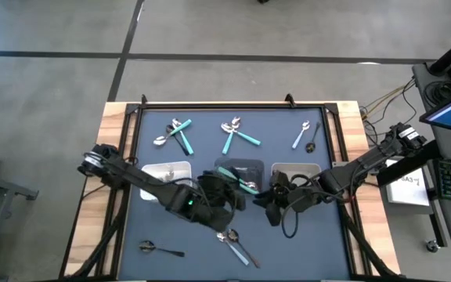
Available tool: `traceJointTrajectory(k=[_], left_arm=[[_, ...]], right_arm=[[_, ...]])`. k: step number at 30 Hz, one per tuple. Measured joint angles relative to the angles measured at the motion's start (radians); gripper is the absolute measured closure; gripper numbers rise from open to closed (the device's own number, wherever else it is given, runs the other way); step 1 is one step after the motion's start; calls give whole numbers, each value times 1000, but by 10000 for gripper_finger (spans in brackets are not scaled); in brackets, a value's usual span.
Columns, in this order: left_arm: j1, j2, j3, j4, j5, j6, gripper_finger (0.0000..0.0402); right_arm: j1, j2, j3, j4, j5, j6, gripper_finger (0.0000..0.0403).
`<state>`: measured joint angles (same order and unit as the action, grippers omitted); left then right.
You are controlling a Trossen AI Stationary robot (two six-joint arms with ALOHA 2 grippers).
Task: Sort silverware by color (type)
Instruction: Put the black spoon into the gray bin
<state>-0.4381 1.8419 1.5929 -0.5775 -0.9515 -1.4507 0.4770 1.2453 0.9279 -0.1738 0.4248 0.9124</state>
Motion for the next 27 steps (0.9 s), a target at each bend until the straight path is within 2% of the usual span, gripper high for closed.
traceJointTrajectory(k=[5, 13, 27], left_arm=[[32, 41, 0, 157, 5, 77, 402], [61, 92, 0, 259, 56, 83, 402], [65, 95, 11, 320, 72, 159, 401]], right_arm=[[-5, 0, 0, 5, 23, -48, 296], [-14, 0, 0, 0, 22, -76, 296], [-26, -1, 0, -10, 22, -103, 296]])
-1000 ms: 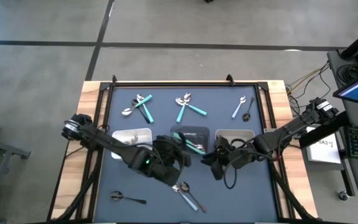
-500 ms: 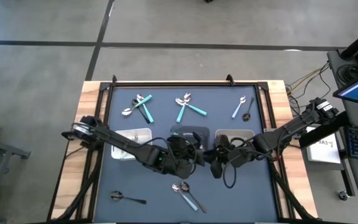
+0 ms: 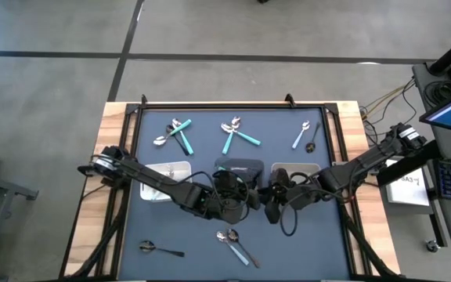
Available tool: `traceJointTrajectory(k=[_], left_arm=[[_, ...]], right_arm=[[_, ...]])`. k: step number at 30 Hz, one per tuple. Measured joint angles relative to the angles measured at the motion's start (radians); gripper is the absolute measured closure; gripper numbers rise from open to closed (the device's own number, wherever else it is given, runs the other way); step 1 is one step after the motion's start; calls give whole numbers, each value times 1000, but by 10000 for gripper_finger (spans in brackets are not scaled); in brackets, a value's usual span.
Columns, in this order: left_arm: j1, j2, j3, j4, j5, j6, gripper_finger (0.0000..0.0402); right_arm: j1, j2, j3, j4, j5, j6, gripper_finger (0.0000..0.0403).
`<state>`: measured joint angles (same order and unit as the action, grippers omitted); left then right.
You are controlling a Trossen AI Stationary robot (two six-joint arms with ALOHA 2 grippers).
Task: Sort silverware by color (type)
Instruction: Put the black spoon into the gray bin
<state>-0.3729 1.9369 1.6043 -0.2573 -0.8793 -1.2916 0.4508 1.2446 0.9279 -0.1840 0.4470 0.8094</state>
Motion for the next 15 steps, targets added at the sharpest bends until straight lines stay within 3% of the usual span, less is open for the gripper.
traceJointTrajectory(k=[15], left_arm=[[0, -2, 3, -47, 1, -11, 401]], right_arm=[[0, 1, 0, -16, -1, 1, 296]])
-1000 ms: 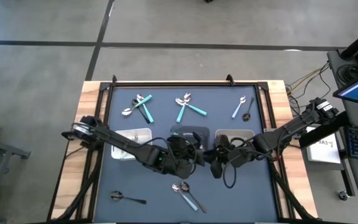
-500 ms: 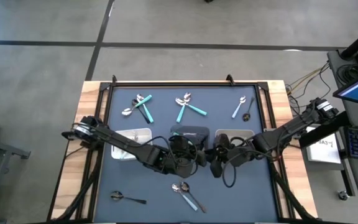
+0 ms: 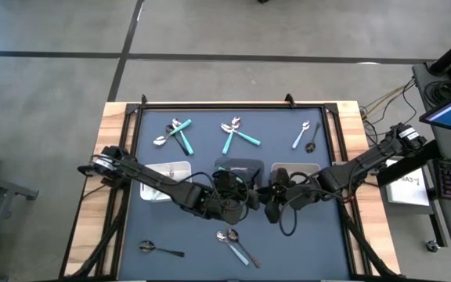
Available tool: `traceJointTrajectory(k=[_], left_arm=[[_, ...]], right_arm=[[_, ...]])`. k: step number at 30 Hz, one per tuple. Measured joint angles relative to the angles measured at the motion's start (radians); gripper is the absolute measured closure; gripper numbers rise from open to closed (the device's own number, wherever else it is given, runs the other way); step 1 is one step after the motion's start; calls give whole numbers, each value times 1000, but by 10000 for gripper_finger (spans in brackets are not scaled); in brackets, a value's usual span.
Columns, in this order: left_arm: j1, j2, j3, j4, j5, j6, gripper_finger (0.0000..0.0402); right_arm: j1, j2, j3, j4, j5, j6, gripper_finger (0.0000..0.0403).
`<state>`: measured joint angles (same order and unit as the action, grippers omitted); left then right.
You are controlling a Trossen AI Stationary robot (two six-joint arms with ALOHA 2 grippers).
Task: Sort silverware by color (type)
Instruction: Put the black spoon into the gray bin
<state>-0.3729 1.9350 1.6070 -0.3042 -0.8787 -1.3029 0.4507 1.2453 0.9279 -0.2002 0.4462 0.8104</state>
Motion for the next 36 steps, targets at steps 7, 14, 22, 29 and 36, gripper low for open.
traceJointTrajectory(k=[7, 14, 22, 29, 36], left_arm=[[-5, -2, 1, -10, 10, 0, 401], [-5, -2, 2, 13, 26, 0, 402], [-5, -2, 3, 80, 27, 36, 401], [-5, -2, 3, 81, 31, 38, 401], [-5, -3, 2, 78, 31, 58, 401]], right_arm=[[0, 0, 0, -35, 0, 15, 296], [0, 0, 0, -28, 0, 16, 296], [0, 0, 0, -27, 0, 16, 296], [0, 0, 0, -27, -1, 3, 331], [0, 0, 0, -27, -3, -10, 390]])
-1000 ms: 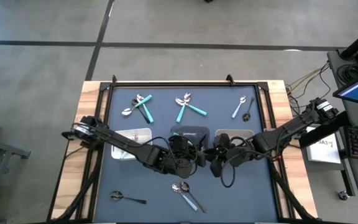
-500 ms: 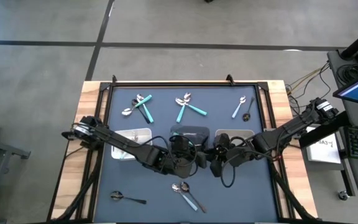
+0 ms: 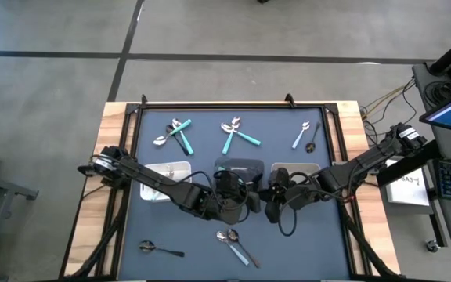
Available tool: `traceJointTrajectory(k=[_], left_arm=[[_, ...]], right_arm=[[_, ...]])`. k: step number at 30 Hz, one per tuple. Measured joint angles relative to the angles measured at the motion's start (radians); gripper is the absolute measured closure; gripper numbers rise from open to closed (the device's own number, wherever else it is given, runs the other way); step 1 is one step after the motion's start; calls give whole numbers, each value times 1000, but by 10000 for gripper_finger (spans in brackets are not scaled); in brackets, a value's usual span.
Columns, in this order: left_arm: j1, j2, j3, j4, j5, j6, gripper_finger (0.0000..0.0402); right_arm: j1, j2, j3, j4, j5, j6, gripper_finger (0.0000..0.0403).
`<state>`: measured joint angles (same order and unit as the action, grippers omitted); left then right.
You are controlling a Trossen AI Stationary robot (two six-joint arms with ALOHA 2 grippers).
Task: Sort silverware by color (type)
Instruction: Put the black spoon into the gray bin
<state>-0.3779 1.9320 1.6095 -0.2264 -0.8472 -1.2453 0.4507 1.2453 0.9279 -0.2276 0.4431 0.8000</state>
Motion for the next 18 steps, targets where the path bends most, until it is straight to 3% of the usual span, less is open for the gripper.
traceJointTrajectory(k=[13, 18], left_arm=[[1, -3, 1, -26, 107, 115, 382], [0, -4, 0, -56, 162, 147, 354]], right_arm=[[0, -46, 0, -7, -24, -7, 395], [0, -80, 44, -179, -16, -8, 395]])
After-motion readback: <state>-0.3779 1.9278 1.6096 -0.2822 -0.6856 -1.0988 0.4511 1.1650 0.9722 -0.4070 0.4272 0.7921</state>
